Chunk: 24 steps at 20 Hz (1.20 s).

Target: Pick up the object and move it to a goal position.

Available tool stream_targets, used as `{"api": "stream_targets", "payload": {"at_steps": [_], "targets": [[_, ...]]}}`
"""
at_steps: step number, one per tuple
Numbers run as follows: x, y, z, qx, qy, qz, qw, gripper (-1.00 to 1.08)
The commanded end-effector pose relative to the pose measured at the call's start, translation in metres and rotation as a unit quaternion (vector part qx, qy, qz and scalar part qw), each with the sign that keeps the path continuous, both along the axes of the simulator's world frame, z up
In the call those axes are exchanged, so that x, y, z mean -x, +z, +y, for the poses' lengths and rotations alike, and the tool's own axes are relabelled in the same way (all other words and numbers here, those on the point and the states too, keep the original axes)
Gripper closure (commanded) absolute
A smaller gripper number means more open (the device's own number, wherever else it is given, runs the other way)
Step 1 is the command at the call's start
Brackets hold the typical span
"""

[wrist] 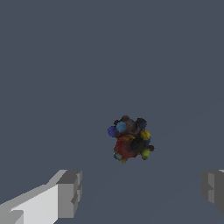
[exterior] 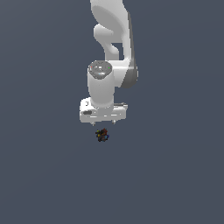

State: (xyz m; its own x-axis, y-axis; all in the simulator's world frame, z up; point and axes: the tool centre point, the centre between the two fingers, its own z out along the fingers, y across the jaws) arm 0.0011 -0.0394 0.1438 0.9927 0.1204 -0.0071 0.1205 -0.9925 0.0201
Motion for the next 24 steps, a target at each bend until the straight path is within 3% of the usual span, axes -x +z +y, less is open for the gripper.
{"api": "stream_targets", "payload": {"at_steps": [1,12,24], "targets": [[0.0,-0.013,-0.004,-0.002,0.023,0.0,0.9997,-0.92],[0.0,-0.058,-0.014,-0.009,0.098,-0.001,0.9951,-0.92],[0.001,-0.073,-0.016,-0.01,0.107,-0.001,0.9942,-0.92]]}}
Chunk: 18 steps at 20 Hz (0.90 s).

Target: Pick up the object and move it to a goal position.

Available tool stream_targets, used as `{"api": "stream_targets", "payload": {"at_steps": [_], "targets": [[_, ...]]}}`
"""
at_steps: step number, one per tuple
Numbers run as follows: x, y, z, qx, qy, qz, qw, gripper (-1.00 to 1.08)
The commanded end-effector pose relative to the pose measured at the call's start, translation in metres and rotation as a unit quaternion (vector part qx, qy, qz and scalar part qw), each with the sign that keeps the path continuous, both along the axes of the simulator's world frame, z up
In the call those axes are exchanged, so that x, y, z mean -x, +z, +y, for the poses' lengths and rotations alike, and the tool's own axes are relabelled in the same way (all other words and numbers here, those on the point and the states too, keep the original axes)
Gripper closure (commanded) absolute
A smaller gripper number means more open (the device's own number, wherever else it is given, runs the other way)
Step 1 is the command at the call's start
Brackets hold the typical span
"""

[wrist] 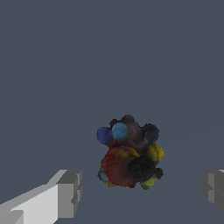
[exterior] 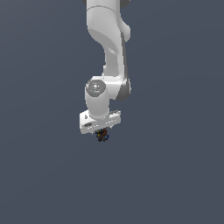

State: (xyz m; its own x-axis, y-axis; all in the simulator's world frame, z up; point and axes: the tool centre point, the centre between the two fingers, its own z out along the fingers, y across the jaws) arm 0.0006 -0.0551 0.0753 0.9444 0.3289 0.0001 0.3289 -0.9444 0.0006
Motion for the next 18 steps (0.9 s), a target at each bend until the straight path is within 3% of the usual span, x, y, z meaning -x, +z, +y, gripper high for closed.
{"api": "stream_targets", "payload": {"at_steps": [1,12,13,18], "targets": [[0.001,-0.008,0.0,0.0,0.0,0.0,1.0,-0.92],[0.0,-0.046,0.0,0.0,0.002,0.0,1.0,-0.92],[0.0,-0.046,0.0,0.0,0.002,0.0,1.0,1.08],[0.0,-0.046,0.0,0.0,0.002,0.0,1.0,1.08]]}}
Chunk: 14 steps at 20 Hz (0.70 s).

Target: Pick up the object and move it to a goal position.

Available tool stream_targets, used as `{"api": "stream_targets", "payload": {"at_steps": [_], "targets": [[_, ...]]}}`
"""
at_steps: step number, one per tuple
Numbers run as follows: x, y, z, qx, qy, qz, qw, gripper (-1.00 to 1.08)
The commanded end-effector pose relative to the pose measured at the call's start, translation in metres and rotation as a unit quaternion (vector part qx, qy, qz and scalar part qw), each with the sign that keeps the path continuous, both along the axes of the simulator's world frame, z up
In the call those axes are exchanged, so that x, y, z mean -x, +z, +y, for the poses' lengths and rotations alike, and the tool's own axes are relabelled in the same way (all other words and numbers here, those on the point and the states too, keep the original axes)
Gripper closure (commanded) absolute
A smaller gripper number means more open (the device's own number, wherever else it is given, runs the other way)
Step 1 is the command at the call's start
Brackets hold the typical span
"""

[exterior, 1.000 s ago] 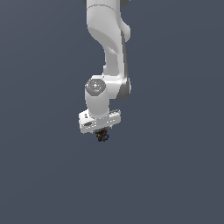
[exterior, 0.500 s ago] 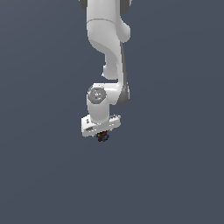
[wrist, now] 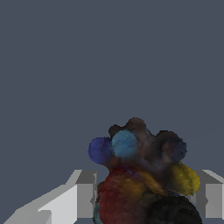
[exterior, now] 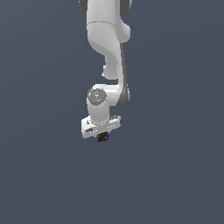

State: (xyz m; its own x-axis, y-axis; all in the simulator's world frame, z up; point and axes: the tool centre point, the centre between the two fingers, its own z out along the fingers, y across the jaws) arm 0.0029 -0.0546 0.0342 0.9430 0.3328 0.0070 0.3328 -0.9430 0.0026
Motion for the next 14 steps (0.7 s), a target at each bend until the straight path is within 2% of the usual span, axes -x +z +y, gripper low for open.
{"api": "stream_targets", "payload": {"at_steps": [1,7,14], "targets": [[0.003,-0.005,-0.001,0.0,0.0,0.004,1.0,1.08],[0.0,0.001,0.001,0.0,0.0,0.0,1.0,1.08],[0.007,0.016,0.013,0.0,0.0,0.0,1.0,1.08]]}}
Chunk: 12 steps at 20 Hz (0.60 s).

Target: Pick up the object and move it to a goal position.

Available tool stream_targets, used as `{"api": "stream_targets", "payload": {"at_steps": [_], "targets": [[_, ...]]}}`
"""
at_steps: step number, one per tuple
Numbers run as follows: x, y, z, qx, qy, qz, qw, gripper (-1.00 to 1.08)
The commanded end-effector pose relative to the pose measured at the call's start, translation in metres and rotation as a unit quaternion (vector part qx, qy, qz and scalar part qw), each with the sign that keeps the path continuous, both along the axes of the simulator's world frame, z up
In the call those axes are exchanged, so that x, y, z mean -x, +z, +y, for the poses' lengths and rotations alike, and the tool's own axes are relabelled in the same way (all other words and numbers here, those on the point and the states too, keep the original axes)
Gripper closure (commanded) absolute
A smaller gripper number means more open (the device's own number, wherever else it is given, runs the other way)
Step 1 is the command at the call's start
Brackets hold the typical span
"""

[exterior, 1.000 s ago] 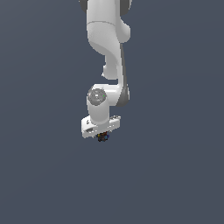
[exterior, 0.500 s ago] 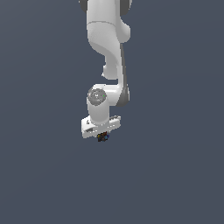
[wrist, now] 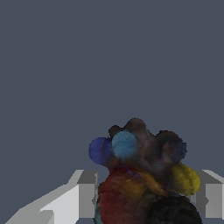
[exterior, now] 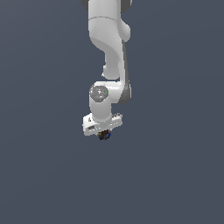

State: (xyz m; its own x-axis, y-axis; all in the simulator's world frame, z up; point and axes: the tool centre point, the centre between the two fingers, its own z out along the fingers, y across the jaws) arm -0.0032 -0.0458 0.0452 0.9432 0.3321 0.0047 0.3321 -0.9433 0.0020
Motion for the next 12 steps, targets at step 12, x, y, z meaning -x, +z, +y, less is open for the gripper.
{"api": "stream_targets", "payload": {"at_steps": [12], "targets": [[0.035,0.082,0.063,0.001,0.0,0.0,1.0,1.08]]}}
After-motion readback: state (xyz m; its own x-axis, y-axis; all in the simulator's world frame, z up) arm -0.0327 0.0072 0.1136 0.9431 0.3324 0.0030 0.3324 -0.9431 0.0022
